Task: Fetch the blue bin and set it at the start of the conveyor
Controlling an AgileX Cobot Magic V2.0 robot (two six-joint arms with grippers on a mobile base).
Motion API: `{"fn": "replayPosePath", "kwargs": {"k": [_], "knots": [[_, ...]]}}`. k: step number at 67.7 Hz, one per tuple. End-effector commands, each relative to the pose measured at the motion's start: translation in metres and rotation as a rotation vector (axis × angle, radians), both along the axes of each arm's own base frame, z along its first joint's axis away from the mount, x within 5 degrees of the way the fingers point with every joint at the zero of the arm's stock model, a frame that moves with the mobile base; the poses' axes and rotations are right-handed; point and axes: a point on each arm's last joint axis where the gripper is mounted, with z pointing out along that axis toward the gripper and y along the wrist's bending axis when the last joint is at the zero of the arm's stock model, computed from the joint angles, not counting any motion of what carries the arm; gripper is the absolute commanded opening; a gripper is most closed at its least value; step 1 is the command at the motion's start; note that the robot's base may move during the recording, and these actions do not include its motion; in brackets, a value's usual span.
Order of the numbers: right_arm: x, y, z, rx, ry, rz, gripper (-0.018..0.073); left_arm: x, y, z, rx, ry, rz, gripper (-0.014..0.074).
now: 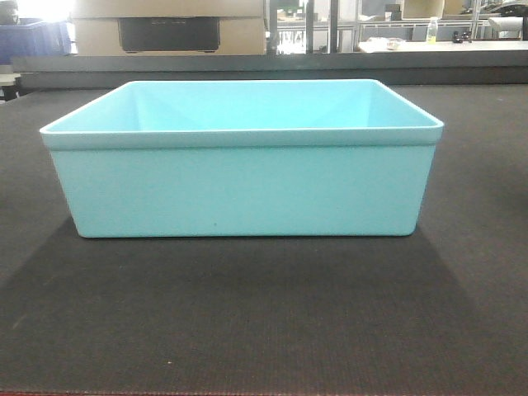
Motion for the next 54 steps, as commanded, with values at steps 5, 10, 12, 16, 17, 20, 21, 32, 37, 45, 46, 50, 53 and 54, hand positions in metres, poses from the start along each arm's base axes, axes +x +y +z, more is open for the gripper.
{"fn": "replayPosePath", "kwargs": {"k": [5, 10, 12, 16, 17, 20, 21, 32, 37, 45, 46, 50, 53, 54], "knots": [[-0.032, 0.0, -0.015, -0.028, -0.166, 0.023, -0.0162, -0.036, 0.004, -0.013, -0.032, -0.158, -0.025, -0.0111], [-0.051, 0.001, -0.018, -0.028, -0.255, 0.03, -0.0162, -0.057, 0.007, -0.021, -0.042, -0.211, -0.032, -0.0111], [-0.057, 0.002, -0.02, -0.028, -0.279, 0.032, -0.0162, -0.065, 0.008, -0.023, -0.046, -0.235, -0.034, -0.0111], [-0.069, 0.002, -0.018, -0.028, -0.356, 0.037, -0.0162, -0.077, 0.01, -0.026, -0.051, -0.27, -0.035, -0.0111], [-0.072, 0.002, -0.018, -0.029, -0.369, 0.037, -0.0162, -0.08, 0.011, -0.027, -0.052, -0.277, -0.035, -0.0111], [-0.081, 0.002, -0.017, -0.029, -0.405, 0.038, -0.0162, -0.089, 0.012, -0.028, -0.056, -0.307, -0.036, -0.0111], [-0.085, 0.003, -0.015, -0.03, -0.428, 0.038, -0.0162, -0.091, 0.012, -0.028, -0.057, -0.314, -0.036, -0.0111], [-0.11, 0.003, -0.001, -0.033, -0.57, 0.039, -0.0162, -0.115, 0.016, -0.025, -0.065, -0.41, -0.036, -0.0111], [-0.115, 0.003, 0.003, -0.034, -0.606, 0.04, -0.0162, -0.121, 0.017, -0.022, -0.071, -0.449, -0.037, -0.0111], [-0.118, 0.003, 0.004, -0.035, -0.62, 0.04, -0.0162, -0.129, 0.019, -0.017, -0.078, -0.5, -0.038, -0.0111], [-0.118, 0.003, 0.004, -0.035, -0.62, 0.04, -0.0162, -0.13, 0.019, -0.017, -0.079, -0.505, -0.039, -0.0111], [-0.118, 0.003, 0.004, -0.035, -0.62, 0.04, -0.0162, -0.131, 0.019, -0.016, -0.081, -0.518, -0.039, -0.0111], [-0.118, 0.003, 0.004, -0.035, -0.62, 0.04, -0.0162, -0.132, 0.019, -0.016, -0.081, -0.52, -0.039, -0.0111], [-0.118, 0.003, 0.004, -0.035, -0.62, 0.04, -0.0162, -0.132, 0.019, -0.016, -0.081, -0.52, -0.039, -0.0111]]}}
